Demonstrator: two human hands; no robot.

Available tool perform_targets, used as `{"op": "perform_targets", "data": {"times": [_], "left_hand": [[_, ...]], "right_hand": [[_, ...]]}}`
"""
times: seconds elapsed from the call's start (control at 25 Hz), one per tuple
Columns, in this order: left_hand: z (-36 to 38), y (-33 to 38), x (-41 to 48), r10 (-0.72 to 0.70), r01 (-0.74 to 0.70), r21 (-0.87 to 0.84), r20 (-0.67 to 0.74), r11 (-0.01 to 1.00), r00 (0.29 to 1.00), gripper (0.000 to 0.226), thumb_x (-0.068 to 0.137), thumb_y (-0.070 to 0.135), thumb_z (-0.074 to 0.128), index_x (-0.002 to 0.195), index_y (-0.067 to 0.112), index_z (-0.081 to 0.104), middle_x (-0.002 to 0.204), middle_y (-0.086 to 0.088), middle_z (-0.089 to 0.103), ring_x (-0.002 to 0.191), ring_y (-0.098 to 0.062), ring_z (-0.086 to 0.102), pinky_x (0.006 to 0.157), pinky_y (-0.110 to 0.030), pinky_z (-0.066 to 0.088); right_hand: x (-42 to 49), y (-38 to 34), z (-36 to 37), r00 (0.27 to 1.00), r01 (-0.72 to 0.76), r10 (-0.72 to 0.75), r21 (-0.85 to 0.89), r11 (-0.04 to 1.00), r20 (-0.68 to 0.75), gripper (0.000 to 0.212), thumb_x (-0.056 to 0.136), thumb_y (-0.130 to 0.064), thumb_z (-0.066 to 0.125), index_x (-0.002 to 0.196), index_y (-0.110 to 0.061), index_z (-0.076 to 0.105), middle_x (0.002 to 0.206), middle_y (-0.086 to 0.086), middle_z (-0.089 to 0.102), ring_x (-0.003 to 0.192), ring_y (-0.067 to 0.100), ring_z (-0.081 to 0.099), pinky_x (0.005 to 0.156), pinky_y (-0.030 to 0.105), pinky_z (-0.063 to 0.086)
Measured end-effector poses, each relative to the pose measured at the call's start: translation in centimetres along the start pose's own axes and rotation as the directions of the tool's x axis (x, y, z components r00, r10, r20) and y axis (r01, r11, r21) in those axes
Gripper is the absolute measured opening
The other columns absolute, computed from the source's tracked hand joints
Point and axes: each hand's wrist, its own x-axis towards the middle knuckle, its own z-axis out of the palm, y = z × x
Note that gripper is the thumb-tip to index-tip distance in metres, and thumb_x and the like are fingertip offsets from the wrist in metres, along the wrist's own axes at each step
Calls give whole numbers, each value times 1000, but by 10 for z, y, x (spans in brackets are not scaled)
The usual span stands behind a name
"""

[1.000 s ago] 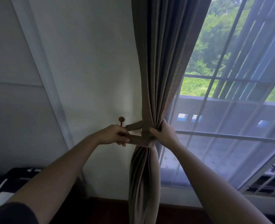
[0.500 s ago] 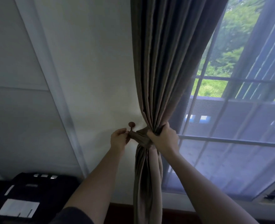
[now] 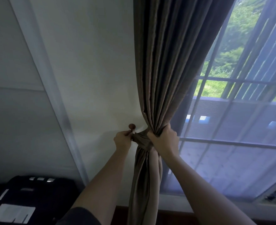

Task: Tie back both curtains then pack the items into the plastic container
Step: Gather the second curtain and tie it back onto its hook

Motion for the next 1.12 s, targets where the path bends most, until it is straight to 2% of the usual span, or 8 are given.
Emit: {"op": "perform_targets", "data": {"times": [0.12, 0.24, 0.32, 0.48, 0.6, 0.96, 1.04, 1.12], "left_hand": [[0, -5, 1, 37, -38, 28, 47, 999, 998, 25, 88, 13, 59, 109, 6, 70, 105, -15, 71, 104, -26, 63, 75, -20, 38], [1, -9, -1, 78, -77, -15, 95, 997, 992, 26, 91, 10, 54, 112, 7, 68, 103, -15, 70, 98, -26, 63, 74, -25, 40], [3, -10, -1, 106, -103, -29, 114, 994, 988, 25, 91, 8, 52, 110, 5, 69, 93, -16, 69, 88, -24, 62, 74, -28, 41], [3, -14, -1, 181, -196, 88, 157, 977, 971, 20, 91, 10, 53, 95, 6, 72, 69, -14, 58, 68, -21, 54, 60, -26, 34], [1, -14, 0, 171, -197, 127, 189, 972, 967, 18, 91, 13, 55, 94, 10, 73, 66, -12, 56, 65, -20, 53, 52, -26, 33], [13, -8, -5, 101, -102, 23, 18, 995, 995, 17, 88, 5, 57, 86, -4, 71, 75, -17, 59, 72, -24, 56, 60, -24, 33], [12, -6, -6, 91, -91, 14, 22, 996, 996, 18, 88, 5, 56, 91, -1, 72, 78, -16, 61, 75, -24, 57, 63, -25, 35], [9, -8, -6, 1, 2, -45, 70, 999, 998, 18, 89, 10, 57, 98, 3, 72, 79, -17, 65, 76, -23, 59, 65, -26, 40]], "right_hand": [[1, 0, -1, 1000, 5, -4, -25, 1000, 7, 43, 76, -31, 64, 109, -7, 48, 91, 13, 64, 87, 33, 59, 72, 38, 48], [3, 1, -1, 1000, -1, 2, -27, 1000, 18, 44, 76, -33, 64, 108, -7, 48, 91, 12, 64, 87, 32, 59, 72, 37, 48], [5, 2, 0, 1000, 0, 1, -16, 1000, 19, 42, 76, -33, 65, 106, -8, 49, 89, 11, 64, 84, 31, 60, 72, 40, 51], [8, 4, 3, 999, 3, -1, -30, 1000, 38, 42, 76, -35, 65, 104, -8, 49, 89, 9, 63, 82, 28, 60, 71, 37, 51], [11, 6, 3, 999, 7, -6, -30, 1000, 44, 41, 77, -36, 66, 102, -9, 49, 88, 8, 63, 82, 27, 60, 74, 40, 53], [15, 2, 9, 999, -4, 5, -38, 999, 35, 46, 76, -36, 67, 107, -7, 47, 94, 9, 62, 88, 29, 59, 78, 41, 51], [16, 3, 8, 1000, -17, 17, -31, 999, 25, 47, 77, -35, 68, 108, -6, 47, 95, 10, 62, 89, 29, 59, 77, 40, 50], [14, 8, 8, 999, -32, 32, 4, 999, 16, 46, 77, -34, 67, 108, -7, 47, 98, 9, 61, 91, 29, 58, 73, 36, 49]]}}
